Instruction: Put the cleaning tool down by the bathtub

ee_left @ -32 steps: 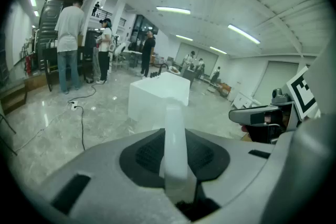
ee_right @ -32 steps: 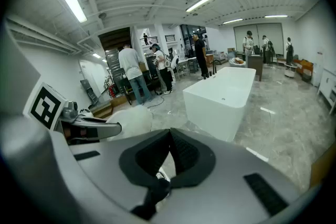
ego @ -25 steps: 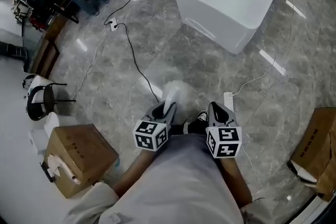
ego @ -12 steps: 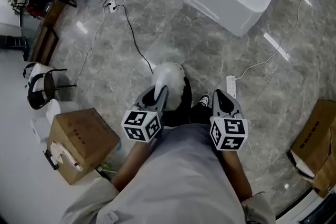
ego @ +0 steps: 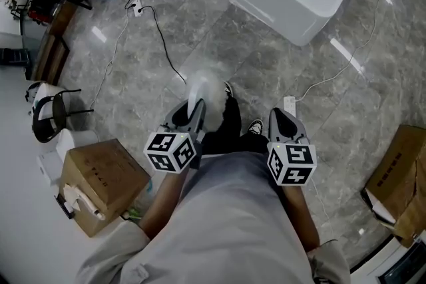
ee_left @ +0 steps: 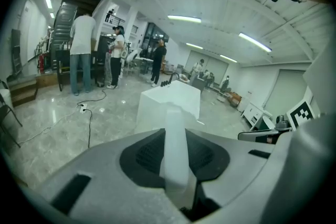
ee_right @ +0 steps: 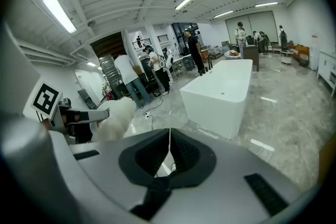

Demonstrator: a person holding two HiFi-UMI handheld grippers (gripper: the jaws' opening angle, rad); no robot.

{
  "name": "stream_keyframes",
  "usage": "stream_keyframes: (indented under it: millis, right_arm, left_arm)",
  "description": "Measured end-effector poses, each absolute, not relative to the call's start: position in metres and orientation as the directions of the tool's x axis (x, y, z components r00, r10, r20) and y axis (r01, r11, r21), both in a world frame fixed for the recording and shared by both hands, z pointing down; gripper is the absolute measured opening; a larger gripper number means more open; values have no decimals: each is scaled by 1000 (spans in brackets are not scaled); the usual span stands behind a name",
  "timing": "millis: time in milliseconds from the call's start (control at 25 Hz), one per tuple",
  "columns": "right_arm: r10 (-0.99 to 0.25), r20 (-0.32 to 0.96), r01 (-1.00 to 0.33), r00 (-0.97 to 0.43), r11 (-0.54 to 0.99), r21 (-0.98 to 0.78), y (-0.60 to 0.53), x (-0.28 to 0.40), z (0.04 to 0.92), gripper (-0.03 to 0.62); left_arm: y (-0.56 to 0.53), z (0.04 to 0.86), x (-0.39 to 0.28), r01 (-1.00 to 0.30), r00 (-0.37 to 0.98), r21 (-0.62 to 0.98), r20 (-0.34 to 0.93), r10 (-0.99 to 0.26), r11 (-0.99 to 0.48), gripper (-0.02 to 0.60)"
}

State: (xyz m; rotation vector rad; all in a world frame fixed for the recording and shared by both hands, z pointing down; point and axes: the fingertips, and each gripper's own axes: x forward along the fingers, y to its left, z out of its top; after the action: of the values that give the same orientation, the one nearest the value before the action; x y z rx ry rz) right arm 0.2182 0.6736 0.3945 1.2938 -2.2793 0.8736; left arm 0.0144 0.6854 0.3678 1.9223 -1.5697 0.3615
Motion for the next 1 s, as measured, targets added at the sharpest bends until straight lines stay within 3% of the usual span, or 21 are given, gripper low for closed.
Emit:
stream_keyframes:
  millis: [1000]
  right_arm:
    - [-521,659,-832,-542,443,-333,535,93,402,12]
  left_arm:
    - [538,384,-86,-938,293,331,583,-758,-108,87]
